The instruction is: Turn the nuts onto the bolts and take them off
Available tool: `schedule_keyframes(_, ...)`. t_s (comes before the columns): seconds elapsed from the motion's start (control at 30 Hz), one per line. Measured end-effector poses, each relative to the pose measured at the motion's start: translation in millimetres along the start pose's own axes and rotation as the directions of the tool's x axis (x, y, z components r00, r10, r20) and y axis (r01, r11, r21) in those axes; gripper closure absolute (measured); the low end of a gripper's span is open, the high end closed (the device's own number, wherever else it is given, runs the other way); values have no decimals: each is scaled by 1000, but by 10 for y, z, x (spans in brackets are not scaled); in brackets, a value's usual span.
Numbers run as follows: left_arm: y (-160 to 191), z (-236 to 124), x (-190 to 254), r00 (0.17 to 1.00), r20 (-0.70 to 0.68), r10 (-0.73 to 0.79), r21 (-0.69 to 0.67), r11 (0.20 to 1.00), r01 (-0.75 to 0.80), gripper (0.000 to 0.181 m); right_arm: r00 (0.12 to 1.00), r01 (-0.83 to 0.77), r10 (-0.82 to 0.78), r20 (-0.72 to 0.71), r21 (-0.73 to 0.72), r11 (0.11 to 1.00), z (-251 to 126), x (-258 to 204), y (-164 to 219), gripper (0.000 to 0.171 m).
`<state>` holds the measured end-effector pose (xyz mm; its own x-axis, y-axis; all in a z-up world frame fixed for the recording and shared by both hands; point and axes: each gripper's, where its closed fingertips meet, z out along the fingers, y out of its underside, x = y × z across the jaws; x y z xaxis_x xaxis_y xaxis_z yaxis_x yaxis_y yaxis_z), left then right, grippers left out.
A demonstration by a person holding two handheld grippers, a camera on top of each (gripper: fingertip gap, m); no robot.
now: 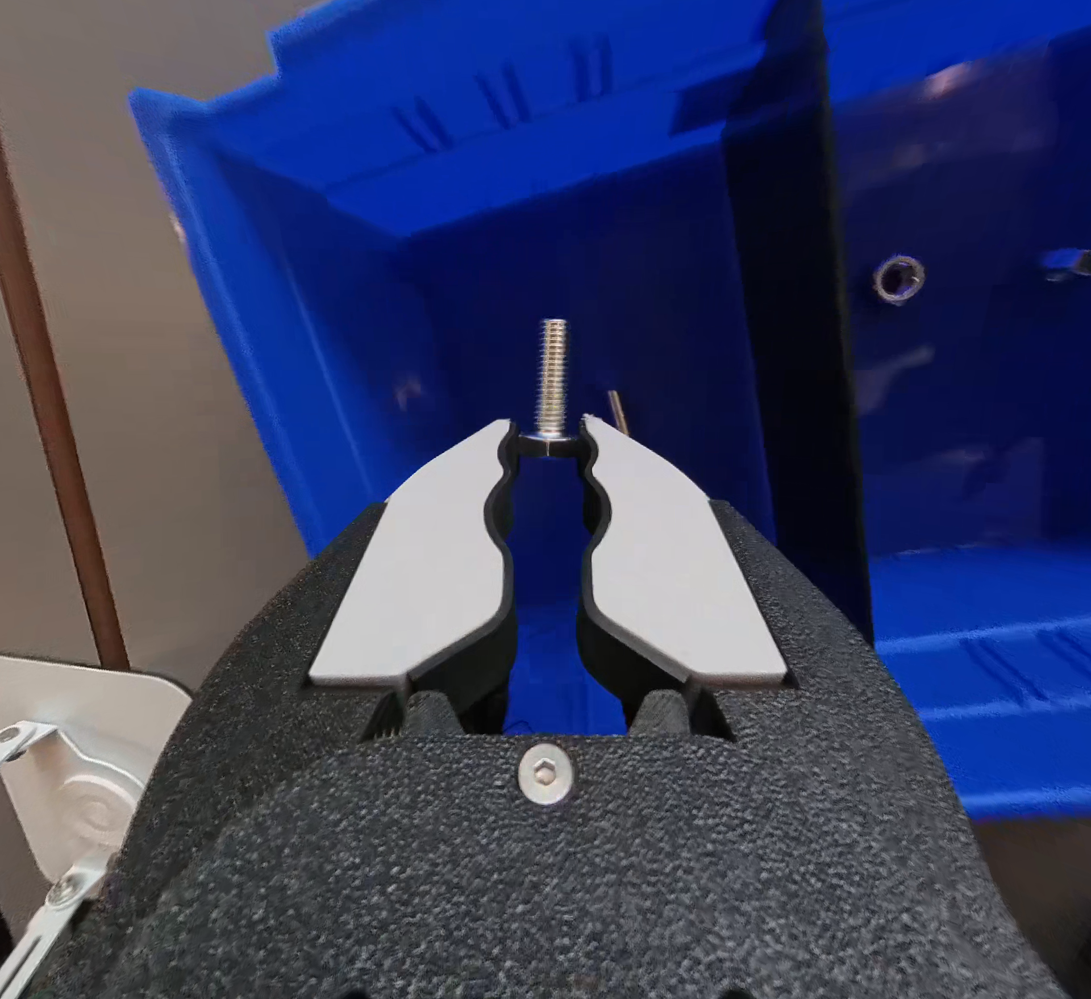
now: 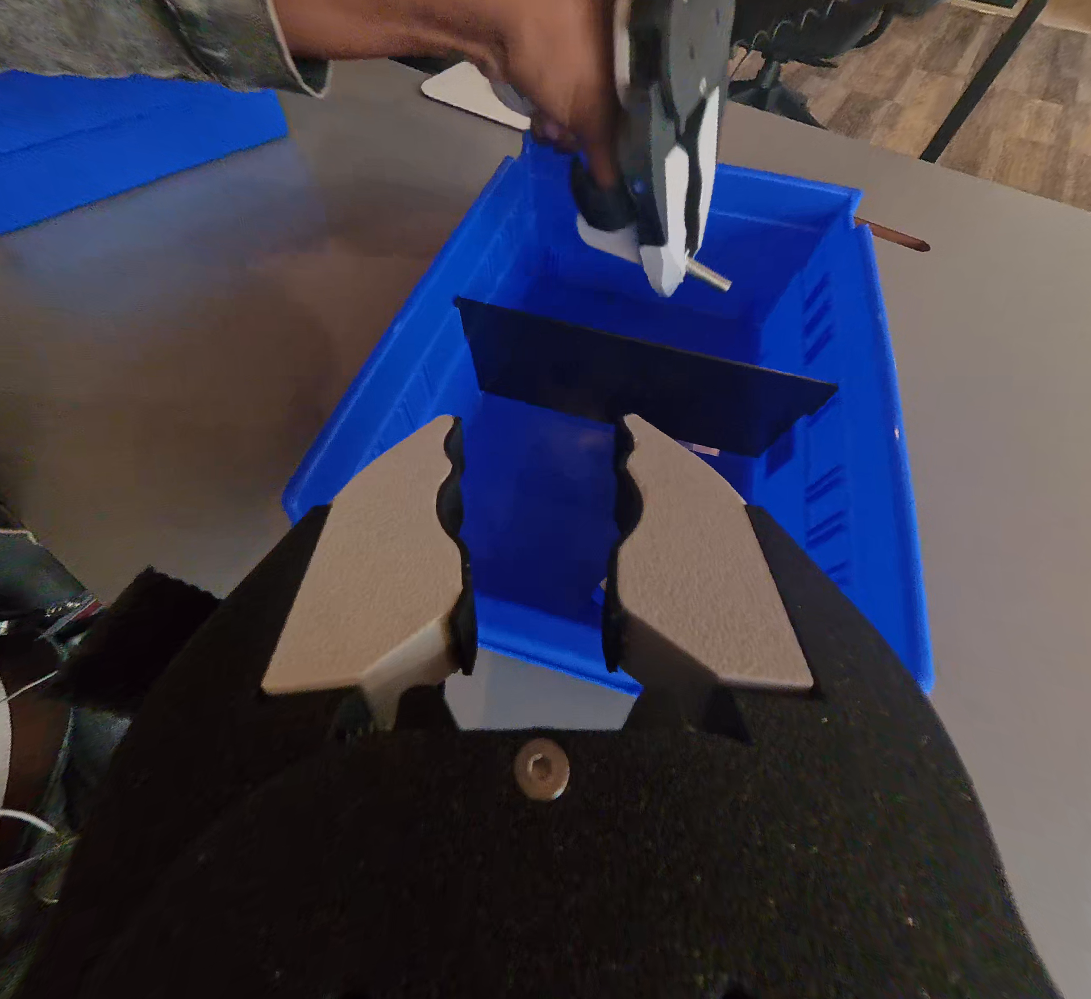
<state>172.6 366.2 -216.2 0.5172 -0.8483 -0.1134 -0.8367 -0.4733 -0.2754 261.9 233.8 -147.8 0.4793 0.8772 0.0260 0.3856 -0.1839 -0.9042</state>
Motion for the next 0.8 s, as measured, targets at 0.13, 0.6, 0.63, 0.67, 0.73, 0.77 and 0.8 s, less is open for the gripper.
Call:
schedule_keyframes(0.13,41,226,-39,1000,-20,-24,-116,993,21,162,1000,-3,3,-3,15,1000,-42,-8,-4,124)
schedule_keyframes(0.6,132,494,-15,1000,-17,-10,-230,973,6,160,1000,-7,8,-8,51,999,-133,-6,-38,124)
schedule_keyframes(0.63,132,495,-18,1000,-15,-12,-230,973,8,160,1000,-8,9,-9,51,999,-132,-2,-40,124)
schedule_keyframes(0.67,136,493,-12,1000,-19,-9,-232,973,4,158,1000,-8,9,-11,51,999,-131,0,-41,124)
schedule_keyframes(0.73,130,463,-7,1000,-24,-5,-227,974,0,151,1000,-8,9,-10,53,999,-134,0,-42,124)
schedule_keyframes(0.77,126,444,-4,1000,-26,-6,-224,975,0,147,1000,-8,9,-9,55,998,-138,0,-45,124)
schedule_keyframes(0.8,122,420,1,999,-30,-9,-222,975,2,143,1000,-9,9,-8,56,998,-141,-3,-46,124)
